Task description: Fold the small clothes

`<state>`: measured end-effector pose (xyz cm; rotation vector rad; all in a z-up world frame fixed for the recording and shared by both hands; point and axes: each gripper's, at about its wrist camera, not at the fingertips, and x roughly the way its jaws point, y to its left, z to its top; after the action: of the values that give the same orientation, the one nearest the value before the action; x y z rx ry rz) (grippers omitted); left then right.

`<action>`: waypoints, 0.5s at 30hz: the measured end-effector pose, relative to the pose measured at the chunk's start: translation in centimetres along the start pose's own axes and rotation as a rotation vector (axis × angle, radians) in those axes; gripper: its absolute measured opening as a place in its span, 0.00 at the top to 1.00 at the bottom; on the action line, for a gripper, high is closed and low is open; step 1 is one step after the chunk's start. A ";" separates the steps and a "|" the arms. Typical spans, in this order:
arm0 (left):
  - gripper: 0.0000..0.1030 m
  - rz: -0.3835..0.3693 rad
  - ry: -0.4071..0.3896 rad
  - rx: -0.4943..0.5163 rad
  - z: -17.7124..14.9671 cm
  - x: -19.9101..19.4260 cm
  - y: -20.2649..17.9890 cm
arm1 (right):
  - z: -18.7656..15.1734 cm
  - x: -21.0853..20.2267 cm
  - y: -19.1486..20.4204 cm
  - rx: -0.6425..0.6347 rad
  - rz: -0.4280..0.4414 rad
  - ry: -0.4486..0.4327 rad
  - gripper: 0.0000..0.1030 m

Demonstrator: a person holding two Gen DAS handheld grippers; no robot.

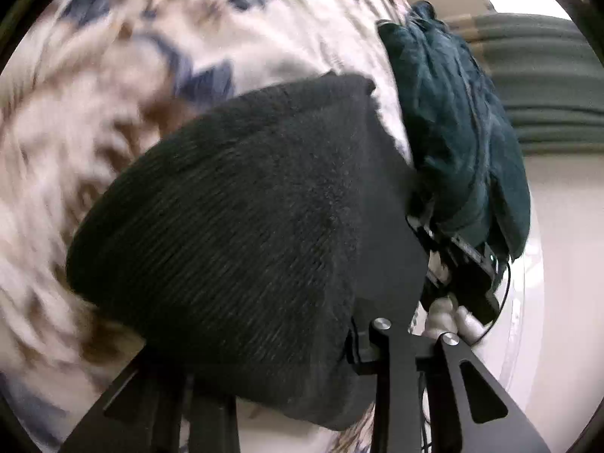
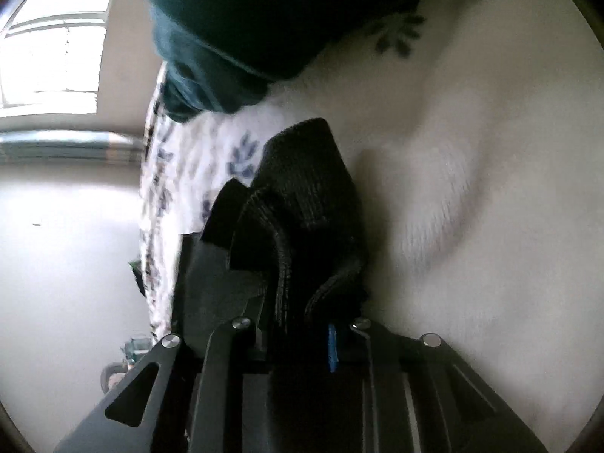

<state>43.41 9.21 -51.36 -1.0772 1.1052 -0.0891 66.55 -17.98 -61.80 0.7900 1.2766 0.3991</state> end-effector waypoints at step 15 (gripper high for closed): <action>0.36 0.120 0.178 0.170 12.3 -4.0 5.0 | -20.4 -5.3 -1.3 0.273 -0.090 0.020 0.43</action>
<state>48.56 22.01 -52.01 -0.8618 1.2960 -0.1835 45.54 -16.27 -60.72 0.9554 1.3981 0.1622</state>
